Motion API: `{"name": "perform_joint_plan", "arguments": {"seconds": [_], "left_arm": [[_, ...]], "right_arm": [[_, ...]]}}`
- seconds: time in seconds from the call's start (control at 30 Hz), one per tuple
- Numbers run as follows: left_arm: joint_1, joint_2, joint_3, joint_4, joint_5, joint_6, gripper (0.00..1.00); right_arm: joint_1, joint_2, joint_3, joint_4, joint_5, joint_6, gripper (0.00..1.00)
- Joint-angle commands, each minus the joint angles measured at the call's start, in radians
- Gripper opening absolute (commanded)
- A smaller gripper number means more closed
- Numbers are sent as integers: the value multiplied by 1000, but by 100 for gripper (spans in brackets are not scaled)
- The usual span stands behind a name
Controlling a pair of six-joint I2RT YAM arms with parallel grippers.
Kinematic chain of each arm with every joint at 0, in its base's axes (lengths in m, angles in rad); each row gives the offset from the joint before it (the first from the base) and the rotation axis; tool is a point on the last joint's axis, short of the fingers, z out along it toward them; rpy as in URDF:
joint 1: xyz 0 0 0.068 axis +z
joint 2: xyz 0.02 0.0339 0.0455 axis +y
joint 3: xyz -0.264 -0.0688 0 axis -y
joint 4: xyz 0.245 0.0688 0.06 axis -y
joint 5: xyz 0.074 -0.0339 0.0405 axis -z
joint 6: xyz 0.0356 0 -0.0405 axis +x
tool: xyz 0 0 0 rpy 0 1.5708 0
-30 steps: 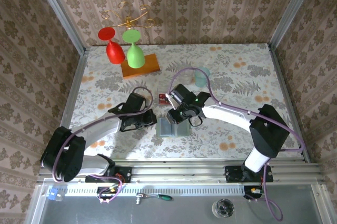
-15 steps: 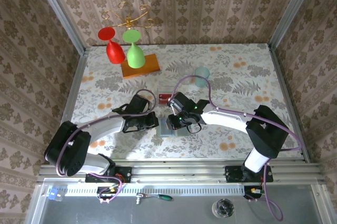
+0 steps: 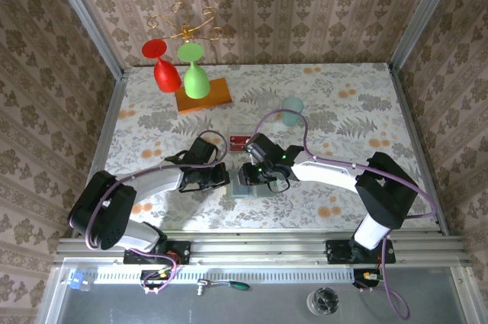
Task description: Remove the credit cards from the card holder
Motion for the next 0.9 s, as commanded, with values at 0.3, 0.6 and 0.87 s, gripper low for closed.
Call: {"name": "perform_joint_plan", "arguments": {"seconds": [0.3,0.6,0.87], "left_arm": [[-2,12,-23,-5,-2,7,8],[-3,29,-19,-14,3,9,8],[-3,26,-22,-23,-1,8,8]], "right_arm": [[6,49,-14,73,-41,92,36],[7,82,-3,83,-70,103,38],[6,109,6,81,-69,105,39]]}}
